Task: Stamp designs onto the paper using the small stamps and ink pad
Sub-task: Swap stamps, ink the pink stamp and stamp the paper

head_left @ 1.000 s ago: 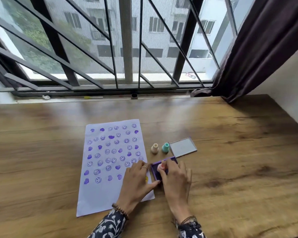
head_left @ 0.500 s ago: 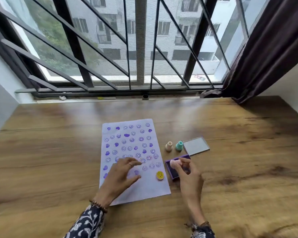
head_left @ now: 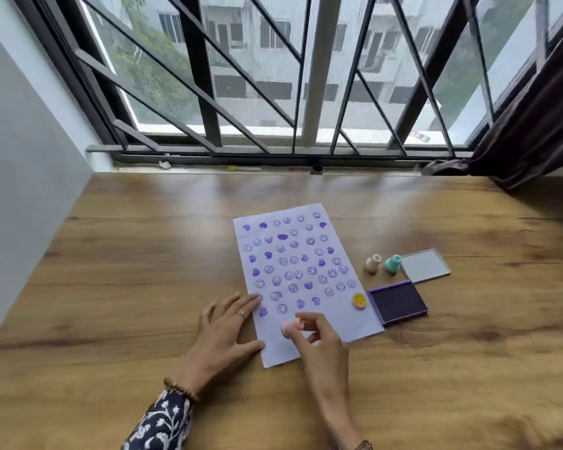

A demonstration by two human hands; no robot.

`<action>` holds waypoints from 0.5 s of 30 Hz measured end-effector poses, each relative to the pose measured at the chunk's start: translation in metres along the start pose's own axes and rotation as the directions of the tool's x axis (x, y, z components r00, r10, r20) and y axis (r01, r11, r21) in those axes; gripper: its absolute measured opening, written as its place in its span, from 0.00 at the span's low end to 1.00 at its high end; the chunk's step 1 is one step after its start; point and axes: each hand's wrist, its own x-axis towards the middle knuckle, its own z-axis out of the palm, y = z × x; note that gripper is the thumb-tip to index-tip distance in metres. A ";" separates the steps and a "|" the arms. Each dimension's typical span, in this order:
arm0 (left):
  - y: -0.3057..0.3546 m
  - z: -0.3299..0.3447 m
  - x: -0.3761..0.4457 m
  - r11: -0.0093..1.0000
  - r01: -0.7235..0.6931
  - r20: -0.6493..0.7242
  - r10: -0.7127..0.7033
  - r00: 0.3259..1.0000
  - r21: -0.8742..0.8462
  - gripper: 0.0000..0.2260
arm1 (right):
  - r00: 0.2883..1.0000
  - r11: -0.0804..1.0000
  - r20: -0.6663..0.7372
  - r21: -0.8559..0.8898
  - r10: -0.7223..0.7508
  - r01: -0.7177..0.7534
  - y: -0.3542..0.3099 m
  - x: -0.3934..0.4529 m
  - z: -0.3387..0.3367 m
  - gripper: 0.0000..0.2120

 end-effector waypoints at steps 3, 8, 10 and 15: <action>0.002 0.008 -0.003 0.997 0.042 -0.004 -0.042 0.999 -0.065 0.34 | 0.989 0.959 0.009 -0.242 -0.146 0.144 -0.008 -0.006 0.011 0.06; 0.000 0.009 -0.002 0.996 0.055 0.015 -0.054 0.998 -0.064 0.36 | 0.885 0.801 -0.059 -0.457 -0.462 0.387 -0.038 -0.010 0.016 0.07; 0.000 0.010 -0.002 0.997 0.050 0.017 -0.049 0.999 -0.064 0.37 | 0.822 0.728 -0.120 -0.546 -0.557 0.414 -0.049 -0.010 0.019 0.08; 0.001 0.010 -0.002 0.997 0.049 0.006 -0.049 0.999 -0.067 0.36 | 0.860 0.686 -0.058 -0.631 -0.507 0.362 -0.036 -0.006 0.037 0.07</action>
